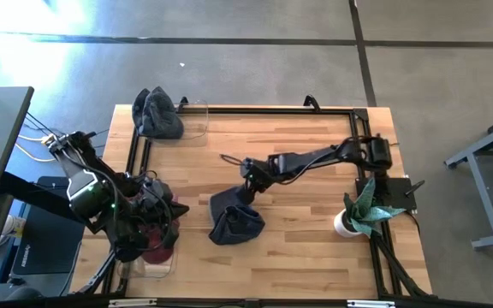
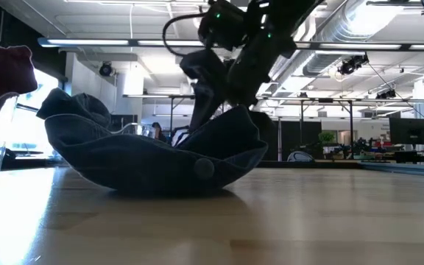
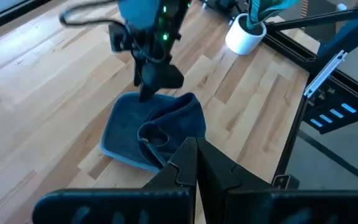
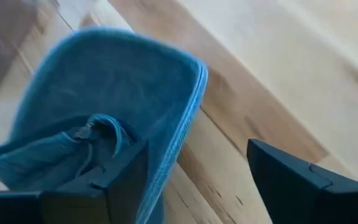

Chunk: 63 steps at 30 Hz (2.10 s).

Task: Pick & Place hat
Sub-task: Put the blue cap into the top transparent bin

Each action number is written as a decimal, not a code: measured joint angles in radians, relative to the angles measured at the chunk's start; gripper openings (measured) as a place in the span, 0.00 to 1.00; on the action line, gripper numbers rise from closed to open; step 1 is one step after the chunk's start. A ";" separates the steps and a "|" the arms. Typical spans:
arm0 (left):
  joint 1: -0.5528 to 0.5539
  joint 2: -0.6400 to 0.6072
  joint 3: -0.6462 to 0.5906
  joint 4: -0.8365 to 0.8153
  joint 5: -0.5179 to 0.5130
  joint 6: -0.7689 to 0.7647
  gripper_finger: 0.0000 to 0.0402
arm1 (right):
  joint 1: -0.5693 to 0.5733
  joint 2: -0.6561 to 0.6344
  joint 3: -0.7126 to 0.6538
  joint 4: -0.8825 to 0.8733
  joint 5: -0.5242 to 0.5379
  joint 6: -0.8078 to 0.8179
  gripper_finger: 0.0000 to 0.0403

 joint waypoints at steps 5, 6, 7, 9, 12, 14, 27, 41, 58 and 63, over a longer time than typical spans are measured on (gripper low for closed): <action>0.000 0.000 0.000 0.000 0.000 0.000 0.00 | 0.016 0.038 0.000 0.071 0.004 0.002 0.49; 0.000 0.000 0.000 0.000 0.000 0.000 0.00 | 0.020 0.039 0.000 0.086 0.020 0.001 0.43; 0.000 0.000 0.000 0.000 -0.001 0.001 0.00 | 0.024 0.041 0.000 0.105 0.037 0.000 0.36; 0.000 0.000 0.000 -0.001 -0.008 0.002 0.00 | 0.033 0.033 0.000 0.142 0.077 -0.008 0.19; 0.000 -0.001 0.000 -0.003 -0.033 0.004 0.00 | 0.045 -0.009 0.000 0.178 0.136 -0.042 0.04; 0.000 -0.008 0.000 -0.003 -0.053 0.004 0.00 | 0.053 -0.060 0.000 0.172 0.205 -0.045 0.05; 0.000 -0.055 0.000 0.008 -0.264 0.103 0.00 | 0.257 -0.481 0.004 0.411 0.904 -0.773 0.02; 0.049 -0.055 0.000 0.119 -0.477 0.273 0.00 | 0.310 -0.472 0.002 0.477 0.936 -0.952 0.02; 0.361 -0.053 0.000 0.452 -0.230 0.576 0.68 | 0.291 -0.470 0.000 0.505 0.970 -0.986 0.02; 0.437 -0.016 -0.001 0.349 -0.157 0.441 0.67 | 0.291 -0.469 0.000 0.502 0.968 -0.991 0.03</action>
